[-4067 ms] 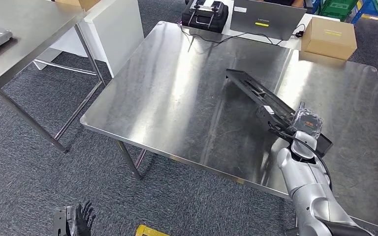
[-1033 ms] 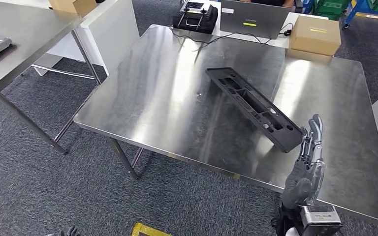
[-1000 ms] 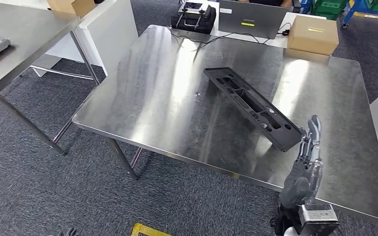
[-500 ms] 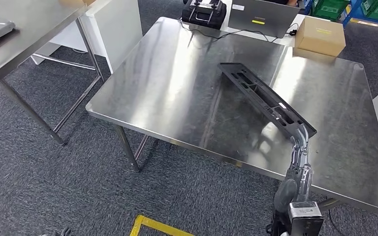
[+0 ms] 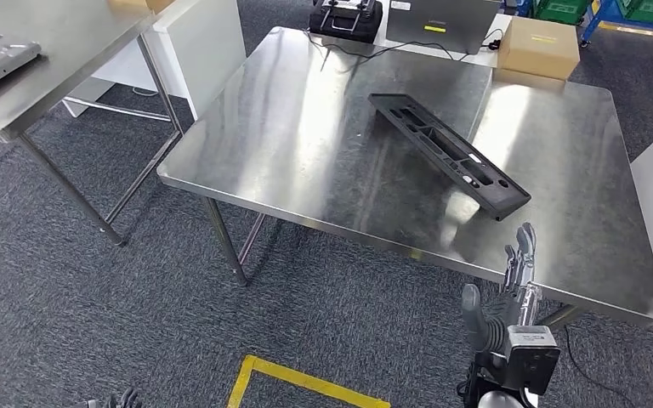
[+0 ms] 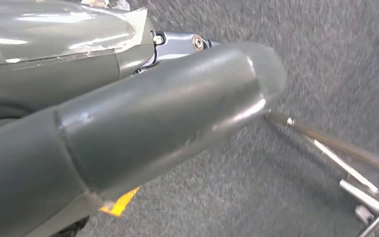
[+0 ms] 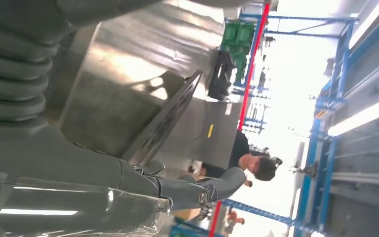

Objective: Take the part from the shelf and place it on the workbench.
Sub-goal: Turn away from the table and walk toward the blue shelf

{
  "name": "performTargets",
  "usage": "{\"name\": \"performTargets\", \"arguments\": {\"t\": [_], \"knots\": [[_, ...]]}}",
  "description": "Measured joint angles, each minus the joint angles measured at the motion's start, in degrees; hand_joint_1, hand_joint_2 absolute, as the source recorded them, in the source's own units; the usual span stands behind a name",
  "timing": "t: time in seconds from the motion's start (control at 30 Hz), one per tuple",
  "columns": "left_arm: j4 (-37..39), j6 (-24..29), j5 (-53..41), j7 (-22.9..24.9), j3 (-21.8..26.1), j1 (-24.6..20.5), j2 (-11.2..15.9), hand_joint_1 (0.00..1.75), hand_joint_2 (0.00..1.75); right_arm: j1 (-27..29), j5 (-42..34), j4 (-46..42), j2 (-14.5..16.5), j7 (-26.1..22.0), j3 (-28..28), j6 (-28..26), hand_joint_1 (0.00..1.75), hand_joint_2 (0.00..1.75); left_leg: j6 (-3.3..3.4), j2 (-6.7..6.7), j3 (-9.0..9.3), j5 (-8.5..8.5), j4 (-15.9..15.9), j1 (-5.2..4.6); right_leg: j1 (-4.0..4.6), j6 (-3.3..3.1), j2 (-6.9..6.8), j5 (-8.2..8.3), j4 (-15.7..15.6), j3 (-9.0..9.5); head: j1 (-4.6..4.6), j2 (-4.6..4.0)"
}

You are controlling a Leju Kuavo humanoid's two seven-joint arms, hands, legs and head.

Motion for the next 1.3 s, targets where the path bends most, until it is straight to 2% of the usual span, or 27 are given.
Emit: {"name": "performTargets", "arguments": {"t": [0.07,0.1,0.13,0.17,0.23,0.3,0.37,0.43,0.5,0.57,0.6,0.63,0.7,0.77,0.83,0.9,0.93,0.97,1.0,1.03,1.07,1.1,1.13,1.17,1.2,1.23,1.3], "knots": [[0.01,0.08,0.09,0.0,0.1,0.05,0.13,0.0,0.0,-0.11,0.1,0.73,0.22,0.33,-0.07,-0.21,0.0,1.75,-0.52,-0.05,-1.7,-4.5,7.44,0.14,-0.14,0.02,-0.08,1.06,0.57,-1.8,-0.35,0.0],[0.01,0.09,0.1,0.0,0.12,0.09,0.18,0.0,0.0,-0.14,0.14,1.06,0.25,0.43,-0.1,-0.33,0.0,1.75,-0.78,-0.06,-1.83,-4.86,9.91,0.25,-0.24,0.17,-0.15,1.48,0.96,-2.74,-0.36,0.0],[0.02,0.09,0.1,0.0,0.13,0.12,0.21,0.0,0.0,-0.14,0.12,1.37,0.26,0.5,-0.13,-0.46,0.0,1.75,-1.05,-0.04,-0.93,-3.95,10.38,0.41,-0.42,0.41,-0.21,1.82,1.36,-3.6,-0.44,0.0],[0.02,0.09,0.06,0.0,0.14,0.12,0.23,0.0,0.0,-0.15,0.05,1.64,0.26,0.54,-0.16,-0.57,0.0,1.75,-1.36,-0.03,0.9,-2.42,8.88,0.62,-0.68,0.67,-0.27,2.09,1.79,-4.34,-0.44,0.0],[0.05,0.16,-0.08,0.0,0.15,0.05,0.23,0.0,0.0,-0.19,-0.31,2.0,0.25,0.54,-0.23,-0.95,0.0,1.75,-2.08,-0.12,6.46,-0.36,1.4,0.95,-0.97,1.23,-0.36,2.48,2.72,-5.52,-0.6,0.0],[0.11,0.49,-0.25,0.0,0.15,-0.02,0.22,0.0,0.0,-0.21,-0.79,2.12,0.23,0.41,-0.27,-1.47,0.0,1.75,-2.07,-0.44,9.95,-0.66,-4.23,0.9,-0.82,1.94,-0.4,2.94,3.36,-6.24,-0.71,0.0],[0.17,0.83,-0.42,0.0,0.14,-0.06,0.21,0.0,0.0,-0.15,-1.14,2.17,0.16,0.28,-0.29,-1.78,0.0,1.75,-1.44,-0.64,10.03,-0.91,-5.05,0.58,-0.72,2.82,-0.34,3.55,3.55,-6.76,-0.67,0.0],[0.27,1.09,-0.56,0.0,0.14,-0.16,0.14,0.0,0.0,-0.07,-1.36,2.27,0.07,0.25,-0.31,-1.87,0.0,1.75,-0.43,-0.48,9.1,-0.32,-4.99,0.55,-0.92,3.26,-0.2,2.69,4.62,-7.8,-0.52,0.0],[0.33,1.9,-0.84,0.0,0.14,-0.37,0.1,0.0,0.0,-0.05,-1.57,2.32,-0.04,0.22,-0.32,-2.02,0.0,1.75,1.01,-0.21,7.75,0.61,-5.05,0.56,-1.12,3.04,-0.06,-1.22,9.61,-10.05,-0.18,0.0],[0.33,3.24,-1.29,0.0,0.1,-0.54,0.13,0.0,0.0,0.06,-1.92,2.32,-0.25,0.22,-0.32,-2.27,0.0,1.75,2.01,-0.03,6.22,1.72,-5.04,0.28,-1.15,2.88,0.02,-5.71,17.77,-12.45,0.09,0.0],[0.33,3.88,-1.49,0.0,0.06,-0.6,0.1,0.0,0.0,0.17,-2.17,2.32,-0.37,0.24,-0.33,-2.39,0.0,1.75,2.27,0.05,5.46,2.31,-5.04,0.12,-1.14,3.05,0.06,-6.69,20.69,-12.82,0.14,0.0],[0.33,4.41,-1.67,0.0,0.02,-0.65,0.05,0.0,0.0,0.29,-2.44,2.32,-0.49,0.26,-0.36,-2.47,0.0,1.75,2.38,0.1,4.7,2.94,-5.03,-0.05,-1.08,3.31,0.1,-6.63,21.9,-12.31,0.19,0.0],[0.34,4.95,-1.83,0.0,-0.07,-0.78,-0.05,0.0,0.0,0.4,-2.9,2.27,-0.62,0.29,-0.41,-2.53,0.0,1.75,2.44,0.12,3.31,4.17,-5.04,-0.39,-0.76,3.6,0.21,-4.35,18.11,-8.33,0.23,0.0],[0.33,5.12,-1.95,-0.01,-0.24,-0.99,-0.38,0.0,0.0,0.37,-3.58,1.81,-0.67,0.48,-0.55,-2.53,0.0,1.75,2.27,0.04,2.41,5.37,-5.03,-0.56,0.05,2.38,0.26,-3.56,8.36,-1.25,0.22,0.0],[0.33,5.29,-2.21,-0.03,-0.46,-1.21,-0.71,0.0,0.0,0.24,-4.4,1.14,-0.72,0.69,-0.87,-2.57,0.0,1.75,1.81,0.1,2.07,6.55,-5.21,-0.44,0.79,1.12,0.29,-4.36,1.48,3.12,0.33,0.0],[0.37,5.54,-2.52,-0.04,-0.6,-1.4,-0.77,0.0,0.0,0.42,-4.83,0.73,-0.87,0.85,-1.31,-2.7,0.0,1.75,1.23,0.22,1.89,7.78,-5.69,-0.31,1.05,0.78,0.32,-3.96,0.62,2.93,0.61,0.0],[0.43,5.8,-2.75,-0.04,-0.75,-1.52,-0.75,0.0,0.0,0.73,-5.01,0.51,-0.95,0.97,-1.58,-2.75,0.0,1.75,0.95,0.16,1.45,7.01,-5.33,-0.26,0.86,0.39,0.29,-3.09,0.52,2.25,0.69,0.0],[0.48,6.11,-2.9,-0.04,-0.97,-1.63,-0.75,0.0,0.0,1.08,-5.14,0.27,-1.0,1.05,-1.81,-2.8,0.0,1.75,0.65,0.09,0.9,5.29,-4.28,-0.24,0.63,-0.01,0.24,-2.19,0.43,1.47,0.62,0.0],[0.54,6.42,-3.04,-0.04,-1.21,-1.74,-0.71,0.0,0.0,1.47,-5.25,0.01,-1.01,1.1,-2.0,-2.81,0.0,1.75,0.36,0.02,0.17,2.44,-2.09,-0.21,0.36,-0.36,0.18,-1.22,0.39,0.53,0.45,0.0],[0.59,6.7,-3.19,-0.04,-1.46,-1.88,-0.66,0.0,0.0,1.84,-5.35,-0.24,-1.02,1.13,-2.19,-2.81,0.0,1.75,0.08,-0.03,-0.7,-1.2,1.34,-0.14,0.13,-0.65,0.12,-0.32,0.53,-0.54,0.32,0.0],[0.6,6.84,-3.2,-0.04,-1.6,-1.98,-0.61,0.0,0.0,2.17,-5.39,-0.39,-1.02,1.13,-2.32,-2.81,0.0,1.75,-0.19,-0.04,-1.32,-3.68,5.25,-0.09,0.14,-0.68,0.07,0.33,0.83,-1.47,0.17,0.0],[0.62,6.9,-3.22,-0.04,-1.72,-2.06,-0.55,0.0,0.0,2.47,-5.4,-0.5,-1.02,1.13,-2.45,-2.81,0.0,1.75,-0.44,-0.03,-1.7,-4.91,8.92,-0.05,0.15,-0.61,0.02,1.04,1.17,-2.48,0.14,0.0],[0.63,6.93,-3.25,-0.04,-1.81,-2.11,-0.53,0.0,0.0,2.71,-5.41,-0.56,-1.03,1.13,-2.58,-2.81,0.0,1.75,-0.65,-0.03,-1.53,-4.54,11.35,0.01,0.13,-0.46,-0.02,1.73,1.53,-3.54,0.14,0.0],[0.65,6.93,-3.27,-0.04,-1.9,-2.15,-0.51,0.0,0.0,2.91,-5.41,-0.6,-1.03,1.13,-2.69,-2.81,0.0,1.75,-0.81,-0.02,-0.54,-3.05,11.97,0.12,0.08,-0.25,-0.05,2.39,1.87,-4.6,0.11,0.0],[0.66,6.93,-3.29,-0.04,-1.98,-2.21,-0.5,0.0,0.0,3.08,-5.41,-0.63,-1.03,1.13,-2.78,-2.81,0.0,1.75,-0.95,-0.01,1.43,-1.29,10.45,0.28,0.0,0.01,-0.06,2.96,2.17,-5.55,0.1,0.0],[0.68,6.93,-3.31,-0.04,-2.04,-2.31,-0.51,0.0,0.0,3.19,-5.41,-0.72,-1.03,1.14,-2.86,-2.81,0.0,1.75,-1.18,-0.01,4.45,-0.47,6.86,0.47,-0.01,0.33,-0.06,3.46,2.5,-6.39,0.07,0.0],[0.73,6.93,-3.34,-0.04,-2.22,-2.55,-0.55,0.0,0.0,3.28,-5.43,-1.03,-1.04,1.13,-3.04,-2.81,0.0,1.75,-1.25,-0.21,10.31,-1.19,-1.54,0.56,0.16,1.08,-0.09,4.34,3.07,-7.47,-0.05,0.0]]}}
